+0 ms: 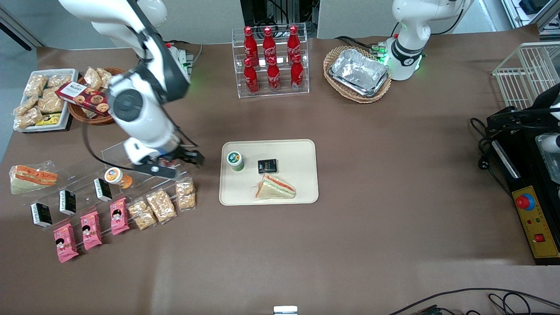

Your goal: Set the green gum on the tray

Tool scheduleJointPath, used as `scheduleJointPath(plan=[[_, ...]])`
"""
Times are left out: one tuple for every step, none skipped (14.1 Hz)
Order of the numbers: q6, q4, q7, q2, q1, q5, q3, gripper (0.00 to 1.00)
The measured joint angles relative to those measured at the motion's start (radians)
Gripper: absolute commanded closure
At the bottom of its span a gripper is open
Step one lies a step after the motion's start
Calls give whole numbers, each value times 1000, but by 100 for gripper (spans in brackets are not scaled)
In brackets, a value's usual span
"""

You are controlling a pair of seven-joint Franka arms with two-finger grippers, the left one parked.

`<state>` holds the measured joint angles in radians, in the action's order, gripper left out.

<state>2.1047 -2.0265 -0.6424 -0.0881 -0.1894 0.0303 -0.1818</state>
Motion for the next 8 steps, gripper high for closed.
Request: scheduleJointPath(plan=[[-50, 16, 28, 28, 31, 0, 0, 0], [-100, 37, 73, 48, 66, -10, 1, 0], [-154, 65, 138, 61, 107, -41, 1, 0], [-212, 99, 218, 66, 154, -78, 2, 0], [-260, 134, 299, 67, 204, -105, 5, 0], [-303, 171, 373, 66, 250, -119, 12, 0], [-345, 207, 429, 64, 280, -126, 32, 0], [-383, 243, 474, 61, 291, -127, 62, 0]])
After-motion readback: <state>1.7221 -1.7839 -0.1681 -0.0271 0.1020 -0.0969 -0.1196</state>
